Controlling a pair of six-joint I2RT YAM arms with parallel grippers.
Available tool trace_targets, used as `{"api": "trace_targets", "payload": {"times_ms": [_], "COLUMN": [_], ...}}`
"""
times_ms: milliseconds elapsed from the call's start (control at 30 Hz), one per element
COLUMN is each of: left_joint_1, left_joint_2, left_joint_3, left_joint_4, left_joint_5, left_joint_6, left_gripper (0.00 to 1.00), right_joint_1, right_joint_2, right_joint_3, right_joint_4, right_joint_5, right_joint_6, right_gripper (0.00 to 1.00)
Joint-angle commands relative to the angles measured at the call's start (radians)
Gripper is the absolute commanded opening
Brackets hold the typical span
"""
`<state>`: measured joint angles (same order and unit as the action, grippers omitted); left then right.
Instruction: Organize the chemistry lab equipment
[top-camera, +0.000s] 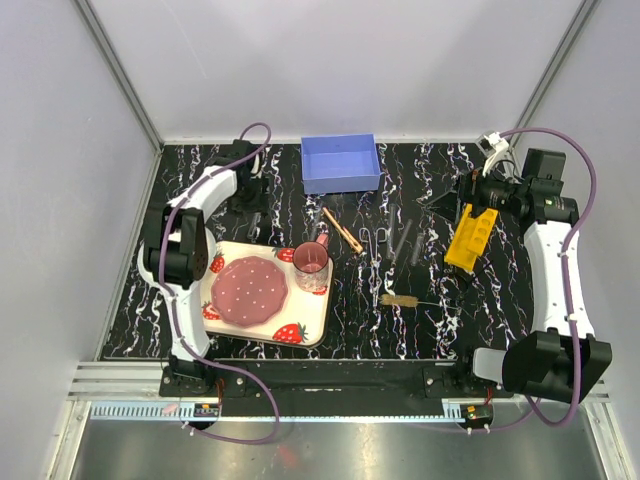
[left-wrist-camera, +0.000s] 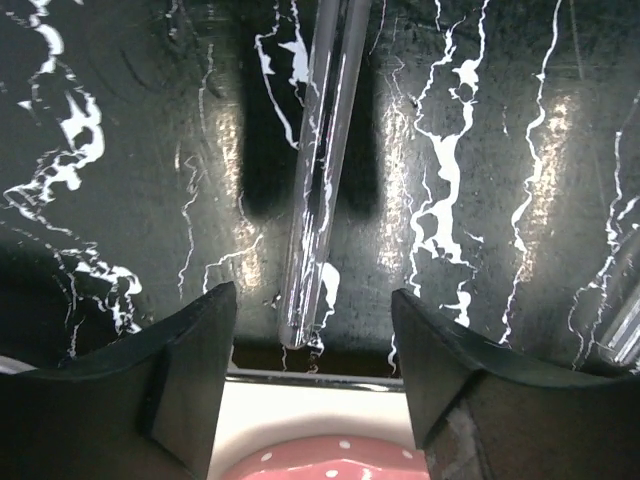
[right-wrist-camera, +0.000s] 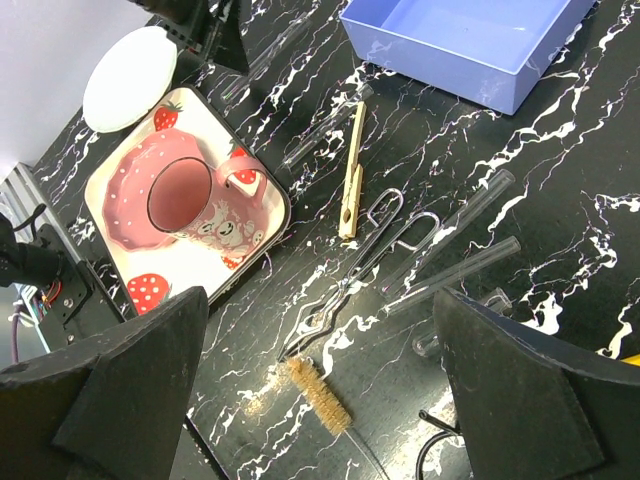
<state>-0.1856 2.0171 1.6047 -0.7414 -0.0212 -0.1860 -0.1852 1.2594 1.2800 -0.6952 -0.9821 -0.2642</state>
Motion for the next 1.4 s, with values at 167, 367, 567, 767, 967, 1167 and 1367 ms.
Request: {"api": "trace_targets", "payload": {"times_ms": [167,367,567,767,967,1167,1367], "left_joint_1": [-0.037,-0.038,-0.038,-0.038,-0.038,-0.038,-0.035], "left_joint_2": [0.16,0.222,0.243,0.209,0.132,0.003,-0.167], "left_joint_3": [0.185,0.222,0.213,0.166,0.089,0.018,-0.11], "left_joint_4": [-0.081,-0.099,-0.096,-0.05,0.034,0.138,0.246], "left_joint_5": [-0.08,-0.088,-0.077,-0.082,-0.075,-0.053,0.003], "left_joint_6": [0.042,0.052,0.054,0.046,0.04,0.048,0.053], "left_gripper": [0.57,0.49,0.4,0.26,0.17,0.15,0.14], "right_joint_1": [0.004,0.004,0.004,0.004,0.004,0.009,0.084], "right_joint_2": [-0.003,-0.005,-0.012,-0.022,-0.038,-0.032,0.02], "right_joint_3": [-0.007,-0.008,-0.015,-0.015,-0.024,-0.01,0.061], "right_joint_4": [0.043,0.042,0.043,0.042,0.042,0.025,-0.078], "right_joint_5": [-0.03,-0.033,-0.033,-0.046,-0.052,-0.061,-0.056], "right_joint_6": [0.011,0.014,0.016,0.022,0.02,0.005,-0.087], "right_gripper": [1.0,1.0,1.0,1.0,1.0,1.0,1.0]}}
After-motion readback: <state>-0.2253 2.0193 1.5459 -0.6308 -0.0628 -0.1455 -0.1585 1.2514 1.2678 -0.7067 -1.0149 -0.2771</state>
